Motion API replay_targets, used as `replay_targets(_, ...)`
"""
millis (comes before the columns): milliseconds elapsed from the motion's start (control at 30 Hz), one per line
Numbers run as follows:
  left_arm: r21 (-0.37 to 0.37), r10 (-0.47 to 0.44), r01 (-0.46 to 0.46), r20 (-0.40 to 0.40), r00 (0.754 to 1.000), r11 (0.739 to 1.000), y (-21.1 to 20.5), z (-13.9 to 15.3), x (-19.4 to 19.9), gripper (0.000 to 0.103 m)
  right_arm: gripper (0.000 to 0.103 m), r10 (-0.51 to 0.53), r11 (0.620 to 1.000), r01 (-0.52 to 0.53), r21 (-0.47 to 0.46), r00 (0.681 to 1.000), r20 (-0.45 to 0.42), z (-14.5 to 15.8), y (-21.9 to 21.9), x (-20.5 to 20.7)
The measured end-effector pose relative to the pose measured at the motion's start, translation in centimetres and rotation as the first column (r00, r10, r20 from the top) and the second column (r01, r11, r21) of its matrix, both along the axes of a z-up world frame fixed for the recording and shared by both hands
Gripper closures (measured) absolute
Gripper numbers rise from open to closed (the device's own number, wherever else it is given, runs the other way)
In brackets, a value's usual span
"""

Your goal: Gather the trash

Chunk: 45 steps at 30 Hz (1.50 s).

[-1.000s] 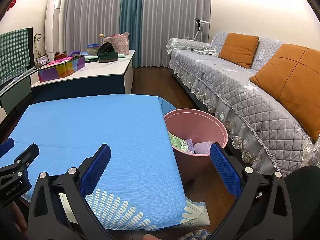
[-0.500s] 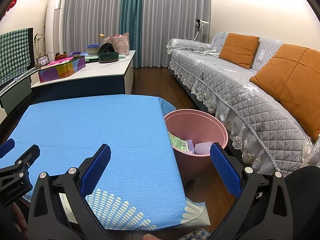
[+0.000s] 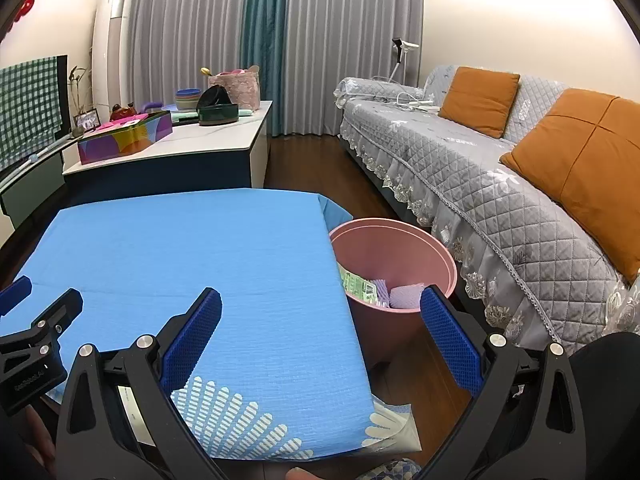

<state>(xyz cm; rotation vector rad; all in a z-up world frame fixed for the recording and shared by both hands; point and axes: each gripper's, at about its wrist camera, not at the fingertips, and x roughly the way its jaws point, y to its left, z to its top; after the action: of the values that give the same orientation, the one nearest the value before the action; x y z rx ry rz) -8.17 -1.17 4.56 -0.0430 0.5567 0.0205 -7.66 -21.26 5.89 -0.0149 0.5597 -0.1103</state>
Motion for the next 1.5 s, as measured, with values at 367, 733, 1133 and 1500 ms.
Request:
replay_targets(367,0.002,0.007,-0.007,0.003,1.0,1.0,0.03,0.15,-0.24,0.008,0.005,0.007,1.0,-0.007,-0.003,1.0,0.001,0.07,0.01,-0.08)
replay_targets(733,0.001,0.009,-0.009,0.004,1.0,1.0,0.07,0.33,-0.33,0.008,0.005,0.008,1.0,-0.008,-0.001,1.0,0.001,0.05,0.02,-0.07)
replay_targets(1133,0.006,0.012,-0.012,0.006,1.0,1.0,0.36,0.86,-0.68,0.008,0.005,0.011,1.0,-0.011,0.006,1.0,-0.006,-0.22,0.1,-0.09)
replay_targets(1500,0.003,0.015,-0.015,0.006,1.0,1.0,0.41,0.88,-0.72,0.008,0.005,0.019,1.0,-0.019,0.003,1.0,-0.009,-0.26,0.3,-0.23)
